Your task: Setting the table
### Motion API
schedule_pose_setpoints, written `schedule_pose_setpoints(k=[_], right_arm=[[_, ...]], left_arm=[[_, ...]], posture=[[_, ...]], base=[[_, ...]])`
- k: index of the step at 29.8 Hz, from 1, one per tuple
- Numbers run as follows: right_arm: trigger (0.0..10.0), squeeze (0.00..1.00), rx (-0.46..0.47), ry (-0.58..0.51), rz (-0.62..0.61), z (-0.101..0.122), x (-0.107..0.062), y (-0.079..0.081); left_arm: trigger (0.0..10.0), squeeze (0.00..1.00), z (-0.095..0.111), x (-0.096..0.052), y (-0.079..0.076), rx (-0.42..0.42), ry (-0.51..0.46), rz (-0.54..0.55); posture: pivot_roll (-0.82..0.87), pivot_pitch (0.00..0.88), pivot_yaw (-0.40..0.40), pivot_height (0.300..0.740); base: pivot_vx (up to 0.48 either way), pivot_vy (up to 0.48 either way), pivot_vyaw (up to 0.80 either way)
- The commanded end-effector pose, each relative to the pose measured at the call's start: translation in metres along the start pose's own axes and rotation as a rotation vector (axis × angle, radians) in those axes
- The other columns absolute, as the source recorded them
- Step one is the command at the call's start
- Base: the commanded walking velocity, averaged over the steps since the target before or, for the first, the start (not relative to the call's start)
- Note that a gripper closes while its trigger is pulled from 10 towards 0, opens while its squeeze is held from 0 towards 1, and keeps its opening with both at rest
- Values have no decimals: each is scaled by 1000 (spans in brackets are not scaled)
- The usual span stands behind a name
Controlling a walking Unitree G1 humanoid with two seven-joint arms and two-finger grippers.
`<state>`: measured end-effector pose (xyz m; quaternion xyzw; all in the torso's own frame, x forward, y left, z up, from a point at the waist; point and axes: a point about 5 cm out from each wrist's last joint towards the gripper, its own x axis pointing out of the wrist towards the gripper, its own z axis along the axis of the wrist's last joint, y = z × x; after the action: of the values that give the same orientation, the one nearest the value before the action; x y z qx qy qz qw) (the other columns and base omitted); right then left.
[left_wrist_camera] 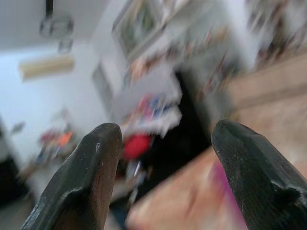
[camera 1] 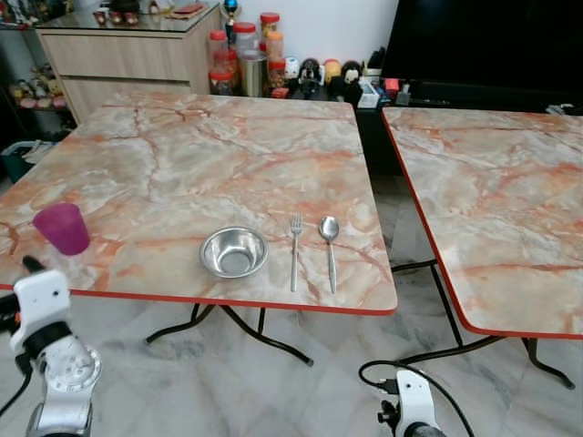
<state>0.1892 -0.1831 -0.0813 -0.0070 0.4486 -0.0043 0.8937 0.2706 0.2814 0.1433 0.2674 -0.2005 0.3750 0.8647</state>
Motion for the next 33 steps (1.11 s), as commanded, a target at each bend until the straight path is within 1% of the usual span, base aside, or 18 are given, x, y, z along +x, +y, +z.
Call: schedule_pose_setpoints(k=[1, 2, 3, 4, 8, 11, 13, 14, 15, 16, 18, 19, 22, 23, 26, 30, 32, 33], right_arm=[[10000, 0, 4, 5, -4, 0, 0, -1], [10000, 0, 4, 5, -4, 0, 0, -1], [10000, 0, 6, 5, -5, 0, 0, 0], [10000, 0, 8, 6, -5, -1, 0, 0], [10000, 0, 10, 6, -5, -1, 0, 0], [10000, 0, 11, 2, -5, 1, 0, 1], [10000, 0, 13, 1, -5, 1, 0, 1], [10000, 0, 14, 0, -5, 1, 1, 1], [10000, 0, 16, -1, -5, 2, 1, 1], [10000, 0, 18, -2, -5, 2, 1, 2], [10000, 0, 21, -3, -6, 2, 1, 2], [10000, 0, 24, -5, -7, 3, 1, 2], [10000, 0, 25, -4, -7, 3, 1, 2], [10000, 0, 24, -2, -7, 2, 1, 2], [10000, 0, 24, 1, -7, 1, 0, 2], [10000, 0, 24, 1, -6, 1, 0, 2], [10000, 0, 25, 1, -5, 1, 1, 3], [10000, 0, 26, 0, -4, 1, 1, 3]], left_arm=[[10000, 0, 22, 7, -11, -25, -83, -42], [10000, 0, 22, 7, -11, -25, -83, -42], [10000, 0, 45, 13, -26, -54, -159, -114], [10000, 0, 54, 15, -32, -64, -189, -148], [10000, 0, 73, 14, -53, -117, -235, -289], [10000, 0, 79, 4, -82, -187, -182, -504], [10000, 0, 77, -5, -96, -271, -89, -613], [10000, 294, 73, -8, -101, -333, -7, -647], [10000, 1000, 69, -12, -106, -384, 65, -681], [10000, 1000, 66, -15, -110, -416, 127, -707], [10000, 1000, 64, -16, -113, -433, 167, -730], [10000, 0, 62, -16, -117, -453, 213, -763], [10000, 0, 56, -10, -118, -496, 301, -733], [10000, 0, 53, -6, -118, -523, 362, -720], [10000, 0, 48, -2, -119, -555, 436, -713], [10000, 0, 45, -4, -124, -577, 526, -763], [10000, 0, 42, -9, -131, -598, 607, -833], [10000, 0, 42, -10, -132, -601, 615, -848]], posture=[[86, 0, -38, 740], [86, 0, -38, 740], [82, 0, -36, 740], [83, 0, -36, 740], [81, 0, -35, 740], [79, 0, -32, 740], [77, 0, -29, 740], [75, 0, -27, 740], [71, 0, -25, 740], [71, 0, -25, 740], [71, 0, -25, 740], [66, 0, -20, 740], [69, 0, -21, 740], [69, 0, -21, 740], [70, 0, -22, 740], [73, 0, -22, 740], [73, 0, -22, 740], [73, 0, -22, 740]], base=[[0, 0, 0], [0, 0, 0], [0, 0, 0], [0, 0, 0], [0, 0, 0], [0, 0, 0], [0, 0, 0], [0, 0, 0], [0, 0, 0], [0, 0, 0], [0, 0, 0], [0, 0, 0], [0, 0, 0], [0, 0, 0], [0, 0, 0], [0, 0, 0], [0, 0, 0], [0, 0, 0]])
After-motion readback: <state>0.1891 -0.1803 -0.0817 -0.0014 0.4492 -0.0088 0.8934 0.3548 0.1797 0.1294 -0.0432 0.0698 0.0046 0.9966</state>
